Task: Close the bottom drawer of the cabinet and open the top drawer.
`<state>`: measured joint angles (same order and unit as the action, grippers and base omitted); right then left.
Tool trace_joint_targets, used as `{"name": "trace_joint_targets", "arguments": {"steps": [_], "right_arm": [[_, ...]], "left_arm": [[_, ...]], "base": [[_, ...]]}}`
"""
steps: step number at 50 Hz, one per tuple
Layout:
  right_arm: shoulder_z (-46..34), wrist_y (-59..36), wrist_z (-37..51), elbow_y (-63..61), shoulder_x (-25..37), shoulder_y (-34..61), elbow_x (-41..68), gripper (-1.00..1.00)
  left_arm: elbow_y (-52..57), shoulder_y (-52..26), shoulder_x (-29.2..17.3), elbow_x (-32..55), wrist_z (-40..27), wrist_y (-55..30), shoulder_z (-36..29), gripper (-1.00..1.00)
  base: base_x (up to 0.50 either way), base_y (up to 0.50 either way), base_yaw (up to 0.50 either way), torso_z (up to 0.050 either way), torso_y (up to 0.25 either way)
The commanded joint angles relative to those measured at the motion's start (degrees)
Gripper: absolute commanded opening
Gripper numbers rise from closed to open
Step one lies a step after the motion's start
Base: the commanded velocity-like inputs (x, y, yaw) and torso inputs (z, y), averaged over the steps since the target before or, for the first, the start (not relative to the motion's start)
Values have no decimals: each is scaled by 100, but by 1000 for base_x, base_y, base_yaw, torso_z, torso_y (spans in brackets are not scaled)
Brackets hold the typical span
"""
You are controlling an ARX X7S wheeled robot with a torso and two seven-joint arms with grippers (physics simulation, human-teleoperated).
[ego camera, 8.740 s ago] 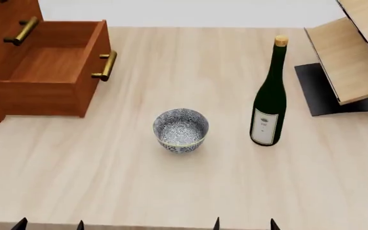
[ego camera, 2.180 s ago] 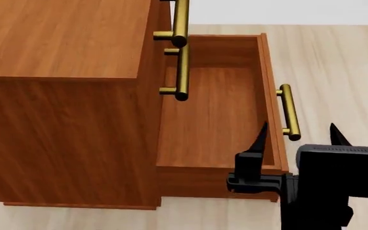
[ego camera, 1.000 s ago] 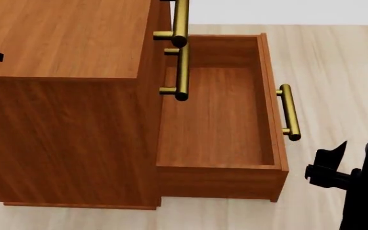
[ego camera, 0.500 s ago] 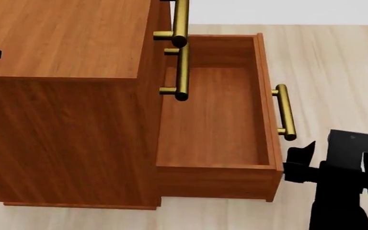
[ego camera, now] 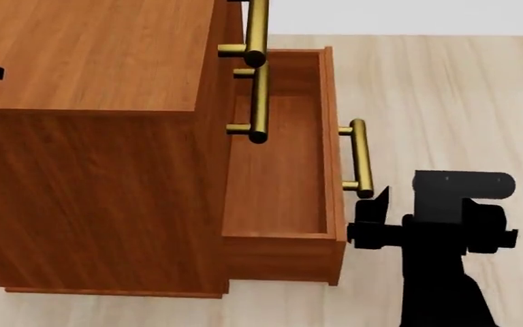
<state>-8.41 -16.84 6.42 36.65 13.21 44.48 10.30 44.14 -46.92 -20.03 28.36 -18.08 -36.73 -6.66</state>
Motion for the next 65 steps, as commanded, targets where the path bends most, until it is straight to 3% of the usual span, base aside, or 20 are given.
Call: {"name": "trace_joint_targets", "arguments": {"steps": [1, 11, 36, 58, 65], "right_arm": [[-273, -31, -228, -86, -304, 149, 112, 100], [-559, 360, -491, 882, -667, 544, 17, 100], [-955, 594, -881, 1246, -1179, 781, 237, 100], [-1549, 333, -974, 706, -1188, 646, 762, 100], [-1515, -12, -701, -245, -945, 200, 964, 100]], "left_arm": [[32, -53, -13, 56, -38, -35, -2, 100], [32, -64, -44, 79, -56, -24, 15, 100], [42, -68, -96, 161, -89, 24, 48, 100], [79, -113, -139, 257, -143, 16, 86, 100], [110, -138, -151, 291, -179, -19, 85, 100]], "base": [[0, 0, 0, 0, 0], [0, 0, 1, 0, 0], [0, 0, 1, 0, 0], [0, 1, 3, 0, 0], [-2, 3, 4, 0, 0]]}}
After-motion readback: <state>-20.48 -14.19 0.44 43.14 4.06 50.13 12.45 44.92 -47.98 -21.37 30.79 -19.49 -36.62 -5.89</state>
